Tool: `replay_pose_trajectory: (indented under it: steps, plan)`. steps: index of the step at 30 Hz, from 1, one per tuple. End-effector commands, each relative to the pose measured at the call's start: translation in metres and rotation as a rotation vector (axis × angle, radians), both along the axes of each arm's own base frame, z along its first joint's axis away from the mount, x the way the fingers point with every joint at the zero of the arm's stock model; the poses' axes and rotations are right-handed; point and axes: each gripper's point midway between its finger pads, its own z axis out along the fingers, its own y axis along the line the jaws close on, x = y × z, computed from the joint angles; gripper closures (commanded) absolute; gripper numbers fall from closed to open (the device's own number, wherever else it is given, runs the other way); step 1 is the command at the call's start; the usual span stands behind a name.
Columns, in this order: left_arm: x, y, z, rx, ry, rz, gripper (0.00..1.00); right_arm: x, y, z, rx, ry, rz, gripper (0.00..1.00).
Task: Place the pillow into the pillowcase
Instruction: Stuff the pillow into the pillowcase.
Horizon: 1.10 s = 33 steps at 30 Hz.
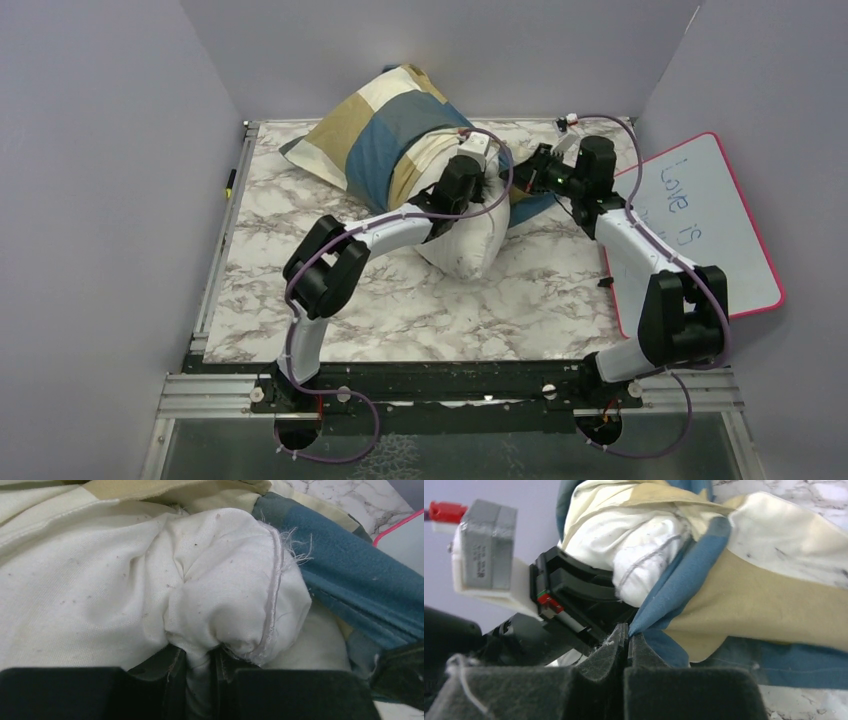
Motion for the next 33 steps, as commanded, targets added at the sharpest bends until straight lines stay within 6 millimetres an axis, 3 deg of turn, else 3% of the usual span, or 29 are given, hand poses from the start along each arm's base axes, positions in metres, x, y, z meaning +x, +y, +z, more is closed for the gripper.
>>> replay_pose_trajectory:
  steps: [1, 4, 8, 9, 11, 14, 16, 18, 21, 24, 27, 30, 33]
  plan:
    - [-0.064, 0.106, -0.207, 0.489, 0.524, 0.017, 1.00, -0.062, 0.049, 0.154, 0.007, -0.583, 0.452, 1.00]
    - [-0.058, 0.093, -0.206, 0.458, 0.525, -0.013, 1.00, -0.064, 0.062, 0.125, -0.011, -0.497, 0.559, 1.00]
    - [-0.055, 0.083, -0.195, 0.409, 0.541, -0.016, 0.99, -0.016, 0.049, 0.086, -0.124, -0.335, 0.322, 1.00]
    - [-0.056, 0.081, -0.186, 0.386, 0.542, -0.020, 0.90, -0.005, 0.041, 0.080, -0.137, -0.306, 0.232, 1.00]
    - [-0.058, 0.075, -0.158, 0.313, 0.529, -0.028, 0.70, 0.006, 0.034, 0.071, -0.116, -0.267, 0.138, 1.00]
    - [-0.069, 0.063, -0.091, 0.168, 0.456, -0.096, 0.47, 0.013, 0.037, 0.052, -0.056, -0.186, 0.107, 1.00]
    - [-0.077, 0.059, -0.047, 0.086, 0.414, -0.133, 0.38, 0.015, 0.038, 0.034, -0.035, -0.121, 0.100, 1.00]
    - [-0.086, 0.058, -0.005, 0.028, 0.368, -0.167, 0.17, 0.012, 0.038, 0.017, -0.021, -0.077, 0.090, 1.00]
    - [-0.103, 0.057, 0.051, -0.038, 0.298, -0.253, 0.15, 0.005, 0.034, -0.009, 0.000, -0.015, 0.061, 1.00]
    - [-0.117, 0.058, 0.098, -0.063, 0.220, -0.347, 0.16, -0.001, 0.032, -0.021, 0.024, 0.017, 0.040, 1.00]
    - [-0.120, 0.077, 0.134, -0.033, 0.137, -0.328, 0.18, -0.004, 0.031, -0.026, 0.050, 0.029, 0.023, 1.00]
    - [-0.109, 0.115, 0.152, 0.087, 0.028, -0.201, 0.27, -0.005, 0.031, -0.029, 0.060, 0.040, 0.014, 1.00]
    - [-0.089, 0.154, 0.145, 0.288, -0.038, -0.069, 0.33, -0.007, 0.032, -0.025, 0.081, 0.038, 0.021, 1.00]
